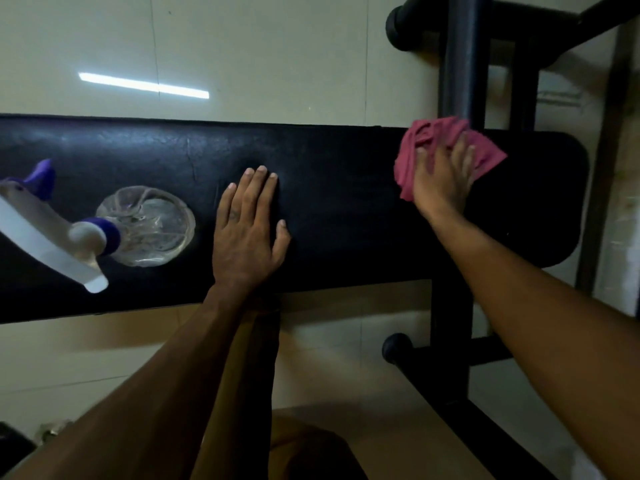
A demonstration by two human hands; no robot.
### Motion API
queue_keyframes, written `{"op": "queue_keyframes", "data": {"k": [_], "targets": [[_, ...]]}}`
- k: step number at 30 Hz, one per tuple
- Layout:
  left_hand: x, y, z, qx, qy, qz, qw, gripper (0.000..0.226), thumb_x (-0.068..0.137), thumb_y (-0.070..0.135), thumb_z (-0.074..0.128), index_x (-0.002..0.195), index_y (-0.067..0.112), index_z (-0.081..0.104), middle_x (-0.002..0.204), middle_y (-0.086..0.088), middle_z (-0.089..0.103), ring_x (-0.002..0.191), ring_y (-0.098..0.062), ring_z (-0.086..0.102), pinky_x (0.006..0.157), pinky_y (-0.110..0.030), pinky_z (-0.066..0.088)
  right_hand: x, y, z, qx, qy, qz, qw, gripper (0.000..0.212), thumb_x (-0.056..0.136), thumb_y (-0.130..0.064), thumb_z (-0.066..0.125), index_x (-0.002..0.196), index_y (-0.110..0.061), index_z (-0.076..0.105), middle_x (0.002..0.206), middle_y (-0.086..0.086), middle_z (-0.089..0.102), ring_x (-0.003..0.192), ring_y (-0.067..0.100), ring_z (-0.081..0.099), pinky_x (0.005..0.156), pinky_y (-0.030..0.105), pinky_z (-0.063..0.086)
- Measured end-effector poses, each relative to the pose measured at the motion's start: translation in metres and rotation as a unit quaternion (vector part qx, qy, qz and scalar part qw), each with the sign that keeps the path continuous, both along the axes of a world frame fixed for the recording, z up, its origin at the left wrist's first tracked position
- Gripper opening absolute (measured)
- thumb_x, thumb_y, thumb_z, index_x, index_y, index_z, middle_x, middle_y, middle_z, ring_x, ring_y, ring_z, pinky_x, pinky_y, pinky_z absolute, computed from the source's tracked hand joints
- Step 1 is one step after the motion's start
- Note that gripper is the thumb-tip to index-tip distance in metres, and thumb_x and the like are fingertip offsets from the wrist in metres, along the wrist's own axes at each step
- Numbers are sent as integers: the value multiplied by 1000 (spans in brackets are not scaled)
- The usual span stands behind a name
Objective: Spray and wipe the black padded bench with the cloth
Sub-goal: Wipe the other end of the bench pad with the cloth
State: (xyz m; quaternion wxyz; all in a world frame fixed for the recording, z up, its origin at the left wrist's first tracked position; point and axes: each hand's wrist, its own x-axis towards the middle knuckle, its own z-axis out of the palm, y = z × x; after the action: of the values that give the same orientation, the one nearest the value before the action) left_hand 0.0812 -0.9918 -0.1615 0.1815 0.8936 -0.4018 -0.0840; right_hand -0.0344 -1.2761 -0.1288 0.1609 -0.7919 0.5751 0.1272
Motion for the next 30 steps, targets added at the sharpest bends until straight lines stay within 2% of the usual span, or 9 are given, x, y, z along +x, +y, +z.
{"op": "queue_keyframes", "data": {"k": [2,6,9,11,14,18,22,25,30], "targets": [[2,-3,2,4,6,0,1000,68,94,30,48,156,9,30,164,-10,27,154,-23,20,128,-41,12,18,18,0,1,12,11,1000,58,107,-52,34,161,-34,21,171,10,-2,157,32,-4,125,57,-2],[4,-4,3,11,11,0,1000,66,94,29,47,155,8,31,163,-12,29,154,-25,21,128,-40,10,27,65,-3,41,-16,320,946,62,106,-49,35,161,-41,9,171,6,-4,157,29,-8,123,55,-12],[-1,-3,2,9,16,1,1000,66,93,28,47,154,7,34,162,-12,31,153,-26,24,128,-40,10,4,38,-4,50,-23,418,907,62,104,-48,35,160,-44,10,171,3,-3,157,25,-7,123,47,-12],[-1,-5,5,17,28,10,999,66,92,29,48,153,8,34,162,-13,31,153,-26,23,128,-40,9,-13,6,-6,26,-9,370,929,60,105,-45,38,160,-41,16,171,6,5,157,27,2,126,49,-4],[-5,-17,15,15,47,68,996,61,92,29,53,147,7,40,156,-17,36,150,-31,26,127,-45,10,-45,-44,-6,-37,2,142,989,59,105,-47,35,161,-32,22,170,12,11,157,32,8,127,54,7],[-29,-68,30,-14,74,14,997,58,93,18,57,147,4,41,153,-19,41,149,-33,28,126,-53,13,-44,-56,-12,-86,24,8,996,58,106,-49,32,161,-32,22,170,9,12,157,31,4,126,55,3],[-54,-126,36,-7,98,-67,993,59,94,12,53,150,2,37,156,-17,38,152,-31,24,126,-53,13,-16,-30,-20,-76,-22,188,979,57,106,-48,29,160,-30,29,167,6,25,156,30,16,124,55,-4],[-66,-157,34,20,95,-105,990,59,97,18,49,153,4,34,159,-15,35,154,-29,20,127,-52,10,-36,-57,-15,-44,-36,340,939,58,103,-48,28,159,-31,30,161,6,38,152,28,28,126,54,8],[-85,-174,29,70,82,-80,991,63,99,25,50,156,11,28,164,-10,25,156,-30,7,126,-56,-3,-82,-149,-15,-108,0,205,973,56,105,-51,25,142,-19,52,141,8,56,138,27,43,125,50,15]]}}
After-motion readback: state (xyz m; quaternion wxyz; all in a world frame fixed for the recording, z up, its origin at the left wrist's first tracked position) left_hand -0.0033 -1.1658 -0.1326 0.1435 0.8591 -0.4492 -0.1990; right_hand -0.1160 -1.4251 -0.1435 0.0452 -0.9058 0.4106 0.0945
